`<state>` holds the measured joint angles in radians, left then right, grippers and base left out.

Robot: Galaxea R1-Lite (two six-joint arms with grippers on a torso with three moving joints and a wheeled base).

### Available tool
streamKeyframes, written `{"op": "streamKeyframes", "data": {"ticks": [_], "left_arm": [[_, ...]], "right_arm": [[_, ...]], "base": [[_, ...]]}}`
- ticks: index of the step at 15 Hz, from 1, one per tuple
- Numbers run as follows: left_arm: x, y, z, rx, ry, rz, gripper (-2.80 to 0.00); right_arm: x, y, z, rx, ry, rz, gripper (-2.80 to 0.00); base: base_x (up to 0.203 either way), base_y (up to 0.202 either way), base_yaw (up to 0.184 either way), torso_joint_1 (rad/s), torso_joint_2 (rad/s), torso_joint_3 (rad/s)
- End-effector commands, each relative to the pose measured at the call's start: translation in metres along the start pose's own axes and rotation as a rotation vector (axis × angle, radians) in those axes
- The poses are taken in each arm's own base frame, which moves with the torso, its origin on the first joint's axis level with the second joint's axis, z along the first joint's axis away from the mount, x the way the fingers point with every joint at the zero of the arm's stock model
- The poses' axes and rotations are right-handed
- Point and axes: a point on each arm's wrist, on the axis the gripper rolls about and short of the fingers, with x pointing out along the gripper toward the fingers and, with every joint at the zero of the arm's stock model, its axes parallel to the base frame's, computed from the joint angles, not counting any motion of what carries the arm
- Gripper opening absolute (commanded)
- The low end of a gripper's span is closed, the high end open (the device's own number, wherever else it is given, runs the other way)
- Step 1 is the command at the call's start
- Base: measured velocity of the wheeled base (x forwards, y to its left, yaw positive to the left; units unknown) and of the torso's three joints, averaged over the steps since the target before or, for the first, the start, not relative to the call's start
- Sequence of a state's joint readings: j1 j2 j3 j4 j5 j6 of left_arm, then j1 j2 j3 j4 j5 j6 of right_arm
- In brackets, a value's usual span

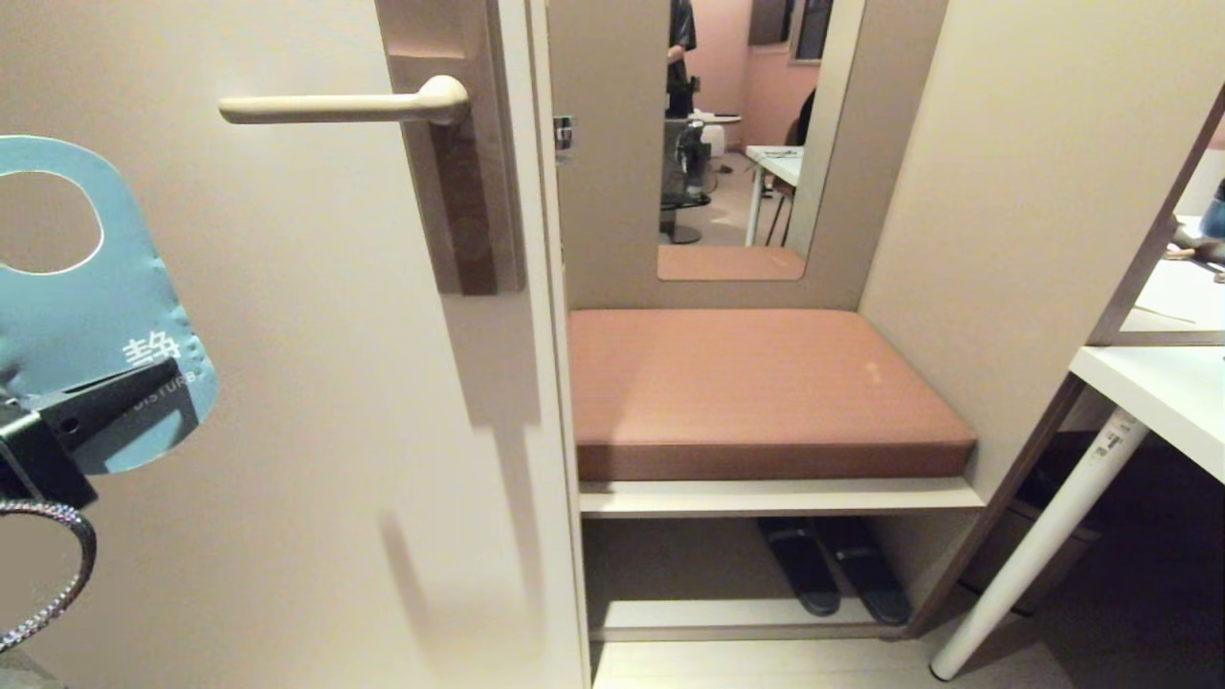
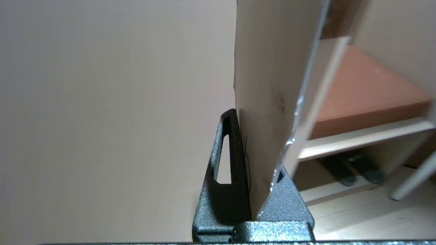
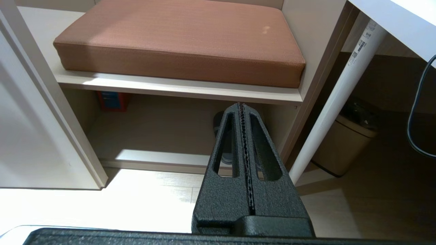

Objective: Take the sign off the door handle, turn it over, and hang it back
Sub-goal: Hang the sign back with the other side facing out

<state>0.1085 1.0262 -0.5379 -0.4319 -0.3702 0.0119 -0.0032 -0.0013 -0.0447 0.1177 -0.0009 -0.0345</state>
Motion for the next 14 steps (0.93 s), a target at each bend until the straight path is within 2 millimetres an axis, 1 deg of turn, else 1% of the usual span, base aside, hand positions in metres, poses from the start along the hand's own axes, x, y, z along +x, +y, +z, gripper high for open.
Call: {"op": "streamKeyframes", "data": {"ticks": [1, 5, 14], "left_arm": [[0.014, 0.005, 0.004, 0.01, 0.017, 0.016, -2.8], [0.03, 0.011, 0.012, 0.021, 0.021, 0.045, -2.8], [0.067, 0.025, 0.029, 0.025, 0.02, 0.042, -2.8]], "right_arm": [[0.0, 0.0, 0.0, -0.001, 0.002, 0.0, -2.8], [0.0, 0.0, 0.0, -0.001, 0.002, 0.001, -2.8], [0.0, 0.0, 0.0, -0.001, 0.002, 0.0, -2.8]], "base": [[0.0, 0.0, 0.0, 0.0, 0.0, 0.0], [0.0, 0.0, 0.0, 0.0, 0.0, 0.0], [0.0, 0.0, 0.0, 0.0, 0.0, 0.0]]}}
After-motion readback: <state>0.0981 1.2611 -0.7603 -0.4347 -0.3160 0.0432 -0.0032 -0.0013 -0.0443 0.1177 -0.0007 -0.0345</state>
